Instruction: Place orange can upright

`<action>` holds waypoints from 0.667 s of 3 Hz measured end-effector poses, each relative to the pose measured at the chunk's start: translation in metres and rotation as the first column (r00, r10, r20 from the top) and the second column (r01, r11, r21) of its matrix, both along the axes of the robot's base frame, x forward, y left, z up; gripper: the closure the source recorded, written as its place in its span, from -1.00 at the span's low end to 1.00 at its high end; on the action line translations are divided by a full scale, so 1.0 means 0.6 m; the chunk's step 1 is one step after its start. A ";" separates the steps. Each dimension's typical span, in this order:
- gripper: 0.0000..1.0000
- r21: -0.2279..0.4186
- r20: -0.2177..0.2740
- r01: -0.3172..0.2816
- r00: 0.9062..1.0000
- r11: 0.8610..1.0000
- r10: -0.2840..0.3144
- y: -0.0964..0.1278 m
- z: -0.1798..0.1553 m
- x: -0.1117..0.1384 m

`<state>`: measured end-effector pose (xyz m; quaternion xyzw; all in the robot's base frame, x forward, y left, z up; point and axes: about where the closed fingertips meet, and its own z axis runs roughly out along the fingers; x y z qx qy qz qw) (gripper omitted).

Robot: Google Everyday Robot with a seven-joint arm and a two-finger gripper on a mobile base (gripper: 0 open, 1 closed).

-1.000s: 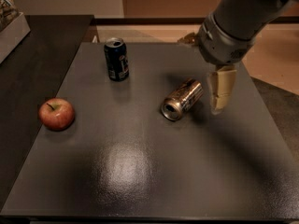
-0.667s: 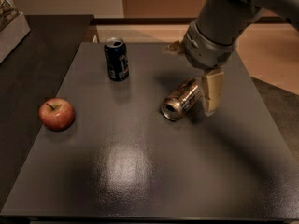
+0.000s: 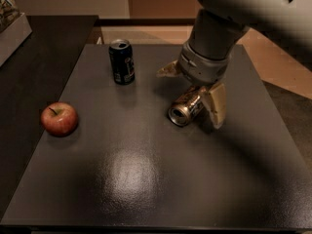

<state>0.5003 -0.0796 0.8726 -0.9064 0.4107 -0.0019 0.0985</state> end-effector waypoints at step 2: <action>-1.00 -0.083 -0.040 -0.091 0.995 0.992 0.088 -0.001 -0.044 -0.017</action>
Offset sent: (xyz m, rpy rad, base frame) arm -0.0156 -0.0064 -0.0422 -0.1314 0.0705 0.1151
